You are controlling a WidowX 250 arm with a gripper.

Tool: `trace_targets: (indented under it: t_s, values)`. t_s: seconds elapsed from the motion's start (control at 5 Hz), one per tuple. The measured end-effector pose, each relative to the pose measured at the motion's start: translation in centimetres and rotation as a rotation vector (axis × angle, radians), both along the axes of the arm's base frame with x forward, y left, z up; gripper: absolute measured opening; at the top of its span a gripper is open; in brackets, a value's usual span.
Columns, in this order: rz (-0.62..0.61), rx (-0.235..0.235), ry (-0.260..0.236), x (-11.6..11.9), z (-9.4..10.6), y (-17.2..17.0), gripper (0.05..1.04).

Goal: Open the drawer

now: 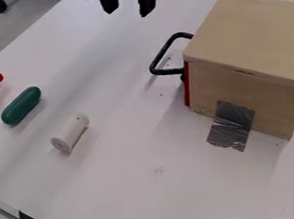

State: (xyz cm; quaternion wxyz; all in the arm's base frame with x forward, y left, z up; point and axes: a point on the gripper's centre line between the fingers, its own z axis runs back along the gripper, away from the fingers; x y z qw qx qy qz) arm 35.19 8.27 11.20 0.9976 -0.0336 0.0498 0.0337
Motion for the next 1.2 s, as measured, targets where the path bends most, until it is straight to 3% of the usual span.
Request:
trace_targets:
  t_s: [0.2,0.6,1.2]
  values:
    - [-0.001,-0.01,0.04,-0.2,-1.4,-0.1,0.999]
    - [-0.066,0.074,0.049,-0.7,-5.1,-2.7,0.999]
    - [-0.06,0.086,0.007,-2.6,-6.6,-3.7,0.999]
